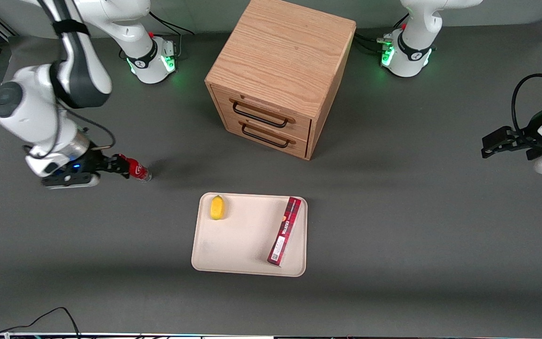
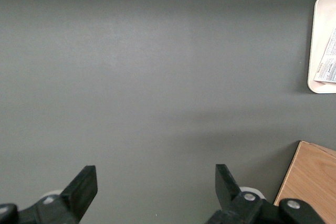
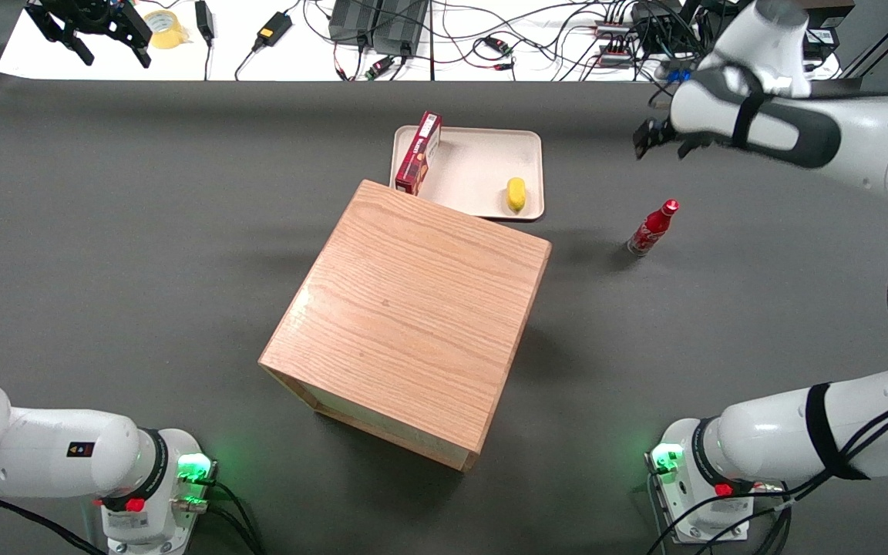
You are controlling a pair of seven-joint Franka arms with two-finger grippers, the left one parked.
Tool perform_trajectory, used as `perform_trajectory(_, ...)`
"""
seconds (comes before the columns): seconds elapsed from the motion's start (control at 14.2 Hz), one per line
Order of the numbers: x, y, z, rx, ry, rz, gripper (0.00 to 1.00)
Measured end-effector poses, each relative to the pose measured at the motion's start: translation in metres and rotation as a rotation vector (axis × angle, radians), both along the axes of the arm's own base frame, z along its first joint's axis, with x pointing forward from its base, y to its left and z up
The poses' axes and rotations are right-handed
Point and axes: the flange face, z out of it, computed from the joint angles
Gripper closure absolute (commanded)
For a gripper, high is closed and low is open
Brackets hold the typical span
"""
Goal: Place coke bottle on tray
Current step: 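Move the open right gripper down to the red Coca-Cola bottle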
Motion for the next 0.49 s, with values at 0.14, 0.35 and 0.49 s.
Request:
perform_trajectory(0.14,-0.016,-0.002,-0.021,-0.003,0.011,0.004,0.2)
perform_trajectory(0.35,-0.031,-0.008,-0.035,-0.009,0.041,0.021,0.25)
perform_trajectory(0.49,-0.038,-0.01,-0.037,-0.012,0.049,0.026,0.25)
